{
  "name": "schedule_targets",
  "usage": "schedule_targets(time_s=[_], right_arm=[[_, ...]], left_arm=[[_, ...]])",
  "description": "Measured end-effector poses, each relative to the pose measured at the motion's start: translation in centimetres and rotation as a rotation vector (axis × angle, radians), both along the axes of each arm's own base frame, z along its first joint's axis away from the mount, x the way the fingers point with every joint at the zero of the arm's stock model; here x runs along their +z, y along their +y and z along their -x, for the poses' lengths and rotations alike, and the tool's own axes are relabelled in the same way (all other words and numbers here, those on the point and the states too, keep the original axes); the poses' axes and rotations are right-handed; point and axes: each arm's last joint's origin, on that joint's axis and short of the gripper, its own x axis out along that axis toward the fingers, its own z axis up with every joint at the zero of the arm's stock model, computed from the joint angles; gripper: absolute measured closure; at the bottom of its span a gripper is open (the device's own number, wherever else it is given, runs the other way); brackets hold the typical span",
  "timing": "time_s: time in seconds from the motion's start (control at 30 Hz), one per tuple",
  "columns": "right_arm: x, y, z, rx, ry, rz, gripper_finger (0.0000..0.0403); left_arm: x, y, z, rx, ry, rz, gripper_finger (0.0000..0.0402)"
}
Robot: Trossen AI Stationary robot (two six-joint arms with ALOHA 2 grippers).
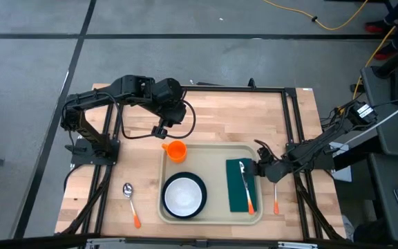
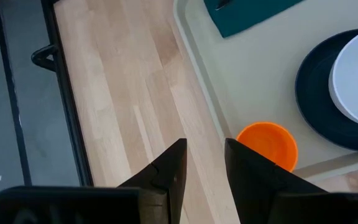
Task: Set up tray
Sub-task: Put the orange knife on the green napkin
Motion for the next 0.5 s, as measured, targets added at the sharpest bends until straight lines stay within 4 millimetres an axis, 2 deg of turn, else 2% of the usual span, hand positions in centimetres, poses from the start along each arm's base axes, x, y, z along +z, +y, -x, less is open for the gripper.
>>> schedule_targets(time_s=[0.13,0.23,0.5], right_arm=[[2.1,0.8,-1.3,0.07,-0.098,0.02,0.0358],[3.2,1.1,-1.8,0.106,-0.097,0.073,0.0389],[1.7,0.6,-2.9,0.15,0.035,0.024,0.0398]], left_arm=[[0.0,0.0,-0.1,0.0,-0.009,-0.002,0.03],[0.2,0.0,-0.3,0.0,-0.032,-0.006,0.03],[0.6,0.1,-0.8,0.002,-0.096,-0.019,0.03]])
